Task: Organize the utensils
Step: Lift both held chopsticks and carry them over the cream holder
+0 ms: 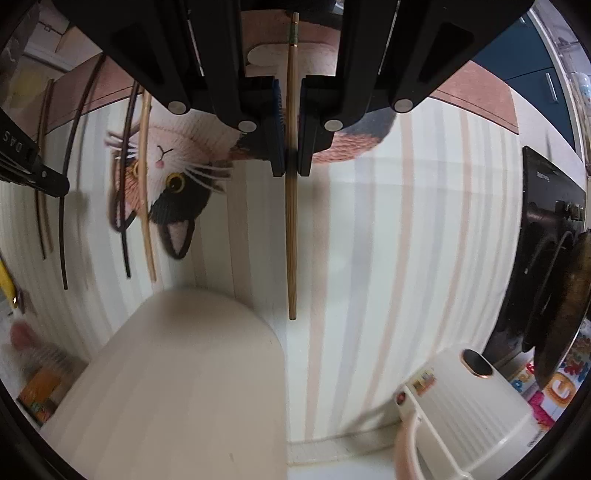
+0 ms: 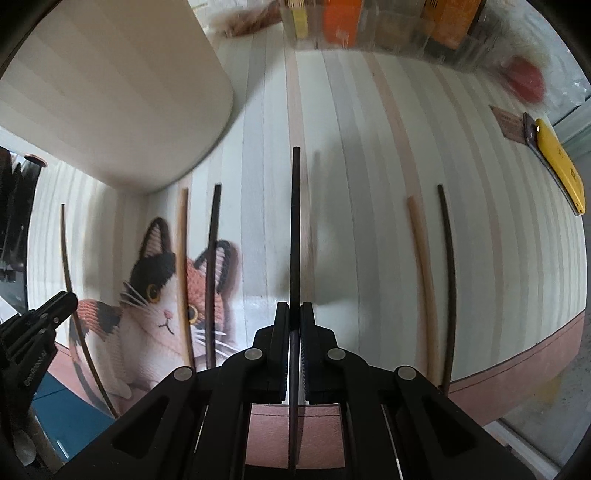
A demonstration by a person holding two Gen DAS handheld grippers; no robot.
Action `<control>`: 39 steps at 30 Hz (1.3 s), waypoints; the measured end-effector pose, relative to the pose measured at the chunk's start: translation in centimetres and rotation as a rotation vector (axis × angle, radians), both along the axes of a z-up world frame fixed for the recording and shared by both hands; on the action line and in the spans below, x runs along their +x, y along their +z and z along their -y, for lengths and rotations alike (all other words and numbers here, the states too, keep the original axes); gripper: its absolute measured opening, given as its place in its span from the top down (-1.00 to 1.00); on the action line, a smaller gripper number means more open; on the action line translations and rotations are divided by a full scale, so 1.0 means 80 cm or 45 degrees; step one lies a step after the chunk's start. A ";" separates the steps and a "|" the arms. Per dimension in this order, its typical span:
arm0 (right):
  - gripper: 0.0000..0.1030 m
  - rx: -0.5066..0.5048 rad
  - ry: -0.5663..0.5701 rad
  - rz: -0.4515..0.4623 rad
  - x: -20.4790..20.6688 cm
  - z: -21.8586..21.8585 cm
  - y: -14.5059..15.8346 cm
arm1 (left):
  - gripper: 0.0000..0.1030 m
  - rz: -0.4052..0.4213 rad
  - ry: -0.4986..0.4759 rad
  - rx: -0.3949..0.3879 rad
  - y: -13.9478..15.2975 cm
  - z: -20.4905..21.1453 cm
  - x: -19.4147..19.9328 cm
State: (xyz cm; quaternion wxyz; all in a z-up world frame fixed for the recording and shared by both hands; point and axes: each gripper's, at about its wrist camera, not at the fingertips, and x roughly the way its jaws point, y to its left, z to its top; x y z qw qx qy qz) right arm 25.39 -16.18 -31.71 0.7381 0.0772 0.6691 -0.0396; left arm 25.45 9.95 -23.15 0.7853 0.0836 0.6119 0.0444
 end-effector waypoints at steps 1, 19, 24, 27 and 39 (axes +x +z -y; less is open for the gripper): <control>0.89 0.005 -0.001 0.011 0.001 0.001 0.004 | 0.92 0.016 -0.001 -0.005 0.008 -0.001 -0.002; 0.89 0.054 0.050 0.275 0.009 0.028 0.131 | 0.92 0.212 0.006 -0.083 0.096 -0.008 -0.012; 0.90 0.064 0.074 0.349 0.015 0.021 0.160 | 0.92 0.271 0.005 -0.100 0.121 -0.006 -0.011; 0.90 0.073 0.087 0.389 0.017 0.017 0.178 | 0.92 0.319 0.004 -0.102 0.137 -0.004 -0.010; 0.90 0.124 0.091 0.516 0.029 0.018 0.252 | 0.92 0.556 0.039 -0.191 0.237 -0.003 0.007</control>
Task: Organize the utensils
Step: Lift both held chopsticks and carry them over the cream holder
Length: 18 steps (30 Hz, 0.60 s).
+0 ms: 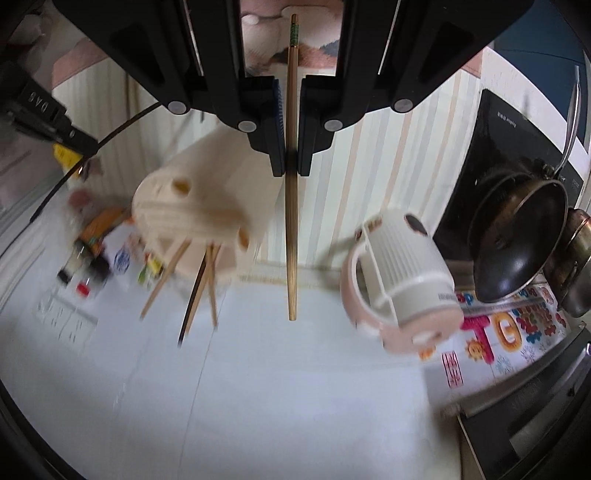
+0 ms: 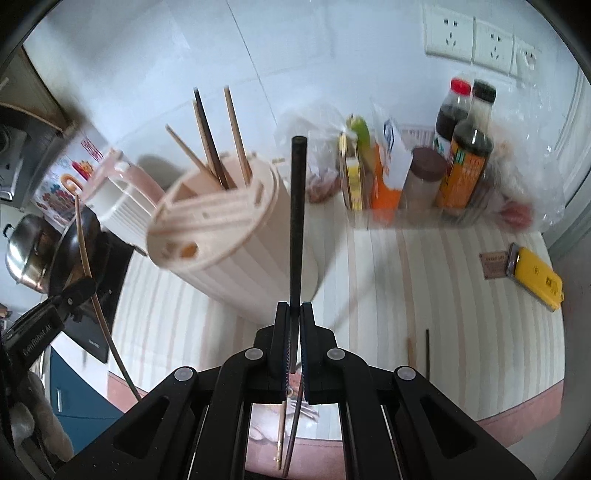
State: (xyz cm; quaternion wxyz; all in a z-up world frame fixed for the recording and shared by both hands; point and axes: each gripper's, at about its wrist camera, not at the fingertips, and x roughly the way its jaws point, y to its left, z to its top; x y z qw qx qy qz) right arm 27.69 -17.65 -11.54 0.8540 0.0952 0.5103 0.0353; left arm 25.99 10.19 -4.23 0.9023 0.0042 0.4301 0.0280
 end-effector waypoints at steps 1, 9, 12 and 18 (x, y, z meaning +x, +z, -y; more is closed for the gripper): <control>0.90 0.004 0.001 0.013 0.001 0.001 0.010 | 0.92 0.026 0.004 -0.015 0.013 0.001 0.001; 0.90 0.007 0.007 0.142 0.005 0.009 0.098 | 0.92 0.157 0.004 -0.102 0.080 0.010 0.005; 0.90 0.003 0.005 0.198 0.008 0.013 0.132 | 0.92 0.200 -0.011 -0.134 0.107 0.016 0.012; 0.90 0.004 0.004 0.310 0.030 0.020 0.197 | 0.92 0.258 -0.023 -0.190 0.144 0.033 0.048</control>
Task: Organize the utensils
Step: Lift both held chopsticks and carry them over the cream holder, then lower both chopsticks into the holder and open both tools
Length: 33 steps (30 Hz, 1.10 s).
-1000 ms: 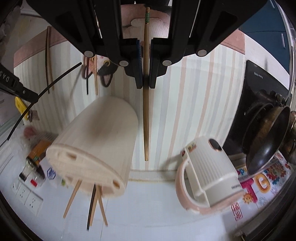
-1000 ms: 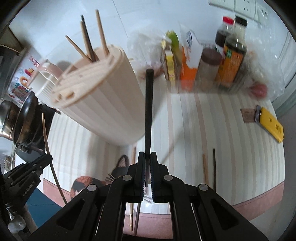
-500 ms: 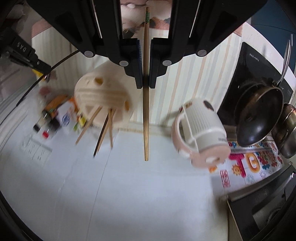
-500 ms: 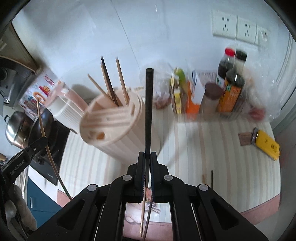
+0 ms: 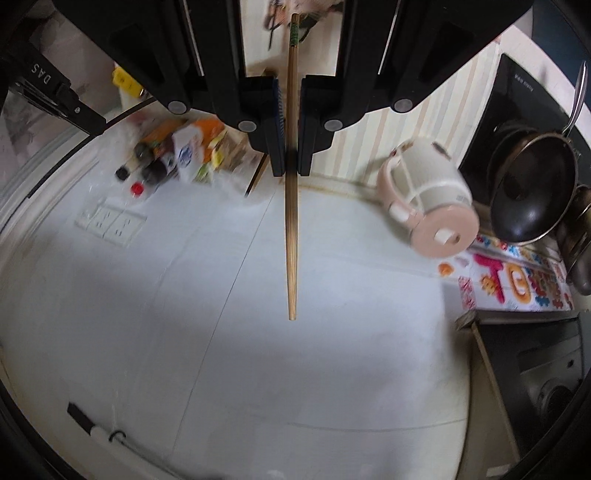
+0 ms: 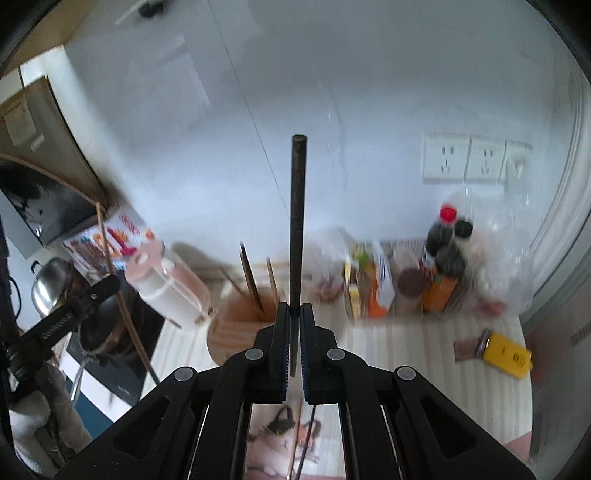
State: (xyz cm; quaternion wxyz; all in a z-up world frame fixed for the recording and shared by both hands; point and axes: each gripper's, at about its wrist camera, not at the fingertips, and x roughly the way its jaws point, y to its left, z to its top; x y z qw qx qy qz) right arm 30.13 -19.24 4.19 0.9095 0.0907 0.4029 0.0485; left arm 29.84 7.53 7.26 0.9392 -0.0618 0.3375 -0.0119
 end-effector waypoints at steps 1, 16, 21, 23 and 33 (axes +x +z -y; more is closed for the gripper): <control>0.90 -0.006 -0.003 0.017 0.007 0.000 0.008 | 0.92 0.012 -0.005 -0.003 0.004 0.005 0.011; 0.90 0.043 -0.009 -0.045 0.118 -0.027 -0.031 | 0.92 0.013 0.022 0.001 -0.043 0.018 0.143; 0.90 0.059 -0.003 -0.110 0.135 -0.033 -0.061 | 0.92 -0.013 0.001 0.045 -0.070 0.023 0.167; 0.89 0.063 0.000 -0.129 0.138 -0.035 -0.071 | 0.92 -0.043 -0.009 0.057 -0.081 0.022 0.173; 0.86 0.088 0.063 -0.279 0.154 -0.040 -0.107 | 0.78 -0.193 -0.103 0.099 -0.083 0.029 0.158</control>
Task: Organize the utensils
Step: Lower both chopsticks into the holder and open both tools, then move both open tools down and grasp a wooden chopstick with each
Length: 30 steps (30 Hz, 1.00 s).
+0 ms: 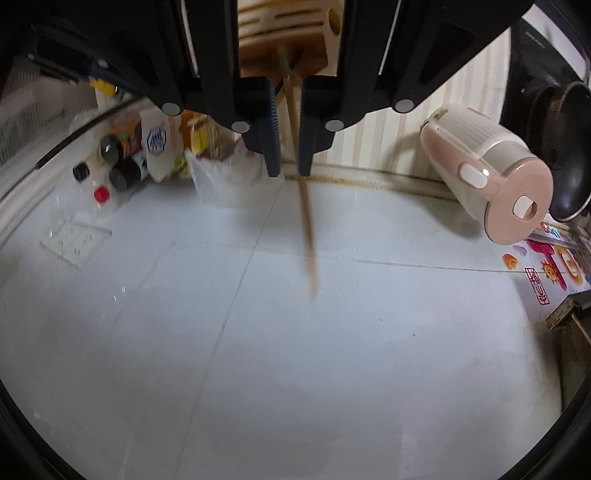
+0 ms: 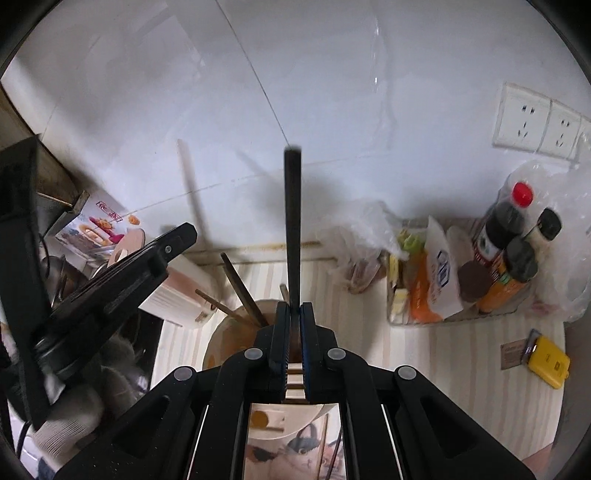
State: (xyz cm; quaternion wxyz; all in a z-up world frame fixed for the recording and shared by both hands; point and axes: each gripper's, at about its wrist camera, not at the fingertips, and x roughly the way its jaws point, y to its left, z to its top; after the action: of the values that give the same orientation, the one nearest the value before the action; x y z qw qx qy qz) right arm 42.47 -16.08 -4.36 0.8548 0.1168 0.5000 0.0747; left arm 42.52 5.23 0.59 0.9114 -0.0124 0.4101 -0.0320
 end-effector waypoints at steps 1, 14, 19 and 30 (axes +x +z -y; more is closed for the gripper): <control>0.82 0.007 0.006 -0.003 0.000 0.000 -0.002 | 0.76 -0.003 0.000 0.024 0.002 0.002 -0.003; -0.04 0.023 -0.132 0.088 -0.076 0.063 0.015 | -1.00 0.101 0.180 0.075 0.007 -0.060 -0.117; -0.18 -0.014 -0.235 0.050 -0.123 0.105 -0.017 | -1.00 0.026 0.235 0.128 -0.043 -0.066 -0.161; -0.15 -0.153 -0.325 -0.458 -0.191 0.189 -0.235 | -0.99 -0.500 0.073 0.237 -0.275 0.017 -0.212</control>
State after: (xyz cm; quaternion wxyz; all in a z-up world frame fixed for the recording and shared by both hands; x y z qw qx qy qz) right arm 27.18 -31.18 -23.14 0.7598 0.1393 0.6292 -0.0862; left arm 25.54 3.91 -21.42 0.8118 0.0540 0.5804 0.0349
